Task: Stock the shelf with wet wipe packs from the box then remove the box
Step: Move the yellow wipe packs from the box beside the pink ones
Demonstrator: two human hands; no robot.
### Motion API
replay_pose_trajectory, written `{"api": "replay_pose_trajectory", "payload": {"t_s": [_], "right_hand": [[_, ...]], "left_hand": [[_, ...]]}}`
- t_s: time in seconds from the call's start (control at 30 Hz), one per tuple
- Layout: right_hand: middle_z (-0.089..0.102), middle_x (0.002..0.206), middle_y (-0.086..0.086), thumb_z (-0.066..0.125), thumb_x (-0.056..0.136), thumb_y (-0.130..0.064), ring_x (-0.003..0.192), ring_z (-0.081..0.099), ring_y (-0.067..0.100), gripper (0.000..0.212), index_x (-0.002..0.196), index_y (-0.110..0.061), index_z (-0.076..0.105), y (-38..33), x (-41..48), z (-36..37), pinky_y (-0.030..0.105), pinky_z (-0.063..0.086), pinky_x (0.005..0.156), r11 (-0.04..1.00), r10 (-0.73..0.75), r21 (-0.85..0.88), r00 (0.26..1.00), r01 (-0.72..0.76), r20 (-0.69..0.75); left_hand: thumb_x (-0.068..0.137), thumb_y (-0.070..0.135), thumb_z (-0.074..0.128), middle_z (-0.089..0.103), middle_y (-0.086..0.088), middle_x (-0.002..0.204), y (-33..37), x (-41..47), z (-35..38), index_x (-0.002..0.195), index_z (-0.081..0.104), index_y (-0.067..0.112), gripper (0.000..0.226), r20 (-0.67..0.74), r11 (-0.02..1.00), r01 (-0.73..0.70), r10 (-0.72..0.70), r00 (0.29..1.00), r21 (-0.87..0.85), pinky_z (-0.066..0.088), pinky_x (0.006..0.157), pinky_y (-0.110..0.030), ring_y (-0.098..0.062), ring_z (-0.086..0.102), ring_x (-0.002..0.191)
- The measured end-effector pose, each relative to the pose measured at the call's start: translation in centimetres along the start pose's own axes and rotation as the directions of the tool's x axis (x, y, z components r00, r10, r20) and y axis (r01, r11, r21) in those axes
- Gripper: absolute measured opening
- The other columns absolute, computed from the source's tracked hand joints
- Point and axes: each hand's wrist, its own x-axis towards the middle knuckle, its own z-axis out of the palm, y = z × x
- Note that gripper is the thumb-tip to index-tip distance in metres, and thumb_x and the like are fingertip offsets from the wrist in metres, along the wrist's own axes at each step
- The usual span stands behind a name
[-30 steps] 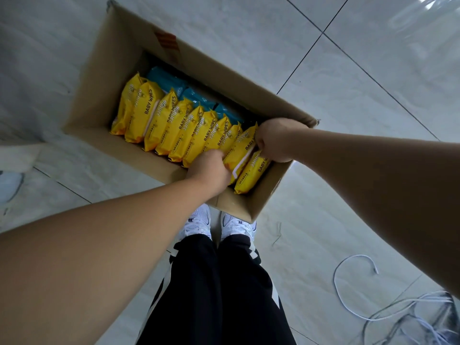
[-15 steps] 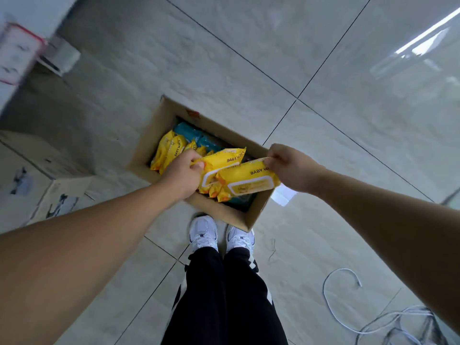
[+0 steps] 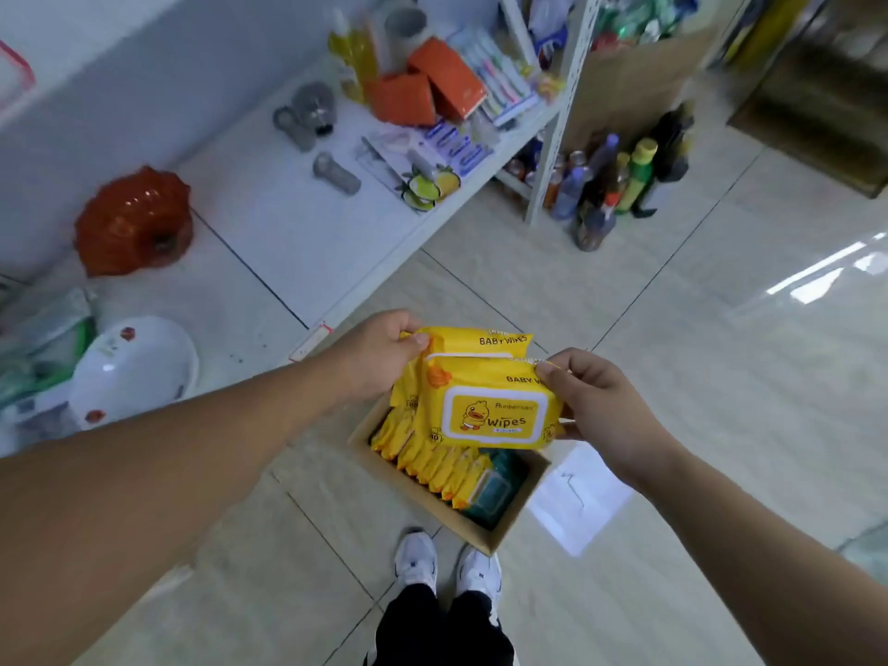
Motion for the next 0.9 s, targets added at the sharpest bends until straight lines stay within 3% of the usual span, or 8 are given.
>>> {"api": "replay_pose_trajectory", "payload": {"t_s": [0.27,0.43,0.53,0.63,0.73,0.9], "right_hand": [[0.065,0.062,0.005,0.060,0.101,-0.025,0.054,0.059,0.018,0.034,0.067,-0.019,0.063,-19.1,-10.2,1.3,0.029,0.051,0.053,0.968,-0.242,-0.068,0.970,0.243,0.021],[0.060,0.052,0.000,0.057,0.102,-0.019,0.044,0.057,0.015,0.034,0.069,-0.014,0.056,-27.1,-15.1,5.0,0.026,0.050,0.045,0.934,-0.352,-0.030,0.931,0.356,0.091],[0.062,0.059,0.006,0.057,0.102,-0.019,0.050,0.058,0.019,0.032,0.071,-0.013,0.056,-30.5,-17.1,8.3,0.028,0.051,0.048,0.913,-0.399,-0.023,0.903,0.407,0.160],[0.058,0.060,0.007,0.060,0.101,-0.020,0.051,0.053,0.019,0.032,0.069,-0.015,0.061,-32.6,-18.5,12.3,0.025,0.048,0.050,0.893,-0.434,-0.026,0.875,0.449,0.216],[0.052,0.052,0.000,0.059,0.101,-0.020,0.041,0.046,0.012,0.033,0.068,-0.015,0.059,-33.6,-19.6,16.6,0.020,0.041,0.044,0.884,-0.436,-0.045,0.856,0.465,0.276],[0.052,0.061,0.009,0.061,0.100,-0.022,0.052,0.048,0.019,0.029,0.071,-0.016,0.060,-34.1,-21.1,24.0,0.029,0.041,0.056,0.891,-0.399,-0.067,0.844,0.450,0.358]], "left_hand": [[0.104,0.022,0.052,0.068,-0.007,0.087,15.0,-13.4,-12.0,0.091,0.063,0.022,0.016,-0.117,0.987,-0.157,0.151,0.982,-0.042,0.059,0.082,-0.048,-0.021,0.065,0.080],[0.104,0.021,0.050,0.067,-0.004,0.084,19.5,-21.9,-18.6,0.096,0.062,0.019,0.015,-0.258,0.965,-0.261,0.247,0.934,-0.022,0.061,0.071,-0.040,-0.014,0.065,0.073],[0.105,0.022,0.050,0.067,0.001,0.080,19.9,-26.6,-22.1,0.094,0.062,0.021,0.016,-0.366,0.962,-0.272,0.250,0.896,-0.009,0.056,0.059,-0.030,-0.006,0.064,0.063],[0.105,0.024,0.049,0.069,-0.002,0.085,18.9,-30.8,-25.1,0.095,0.062,0.022,0.017,-0.441,0.964,-0.266,0.228,0.868,-0.025,0.061,0.073,-0.041,-0.014,0.065,0.074],[0.105,0.026,0.048,0.069,-0.001,0.088,16.9,-34.5,-28.0,0.098,0.062,0.021,0.017,-0.508,0.969,-0.248,0.207,0.836,-0.012,0.061,0.074,-0.038,-0.014,0.066,0.077],[0.104,0.029,0.049,0.069,0.000,0.085,11.8,-38.8,-32.4,0.095,0.063,0.023,0.018,-0.564,0.973,-0.228,0.171,0.808,-0.033,0.059,0.075,-0.043,-0.014,0.064,0.077]]}}
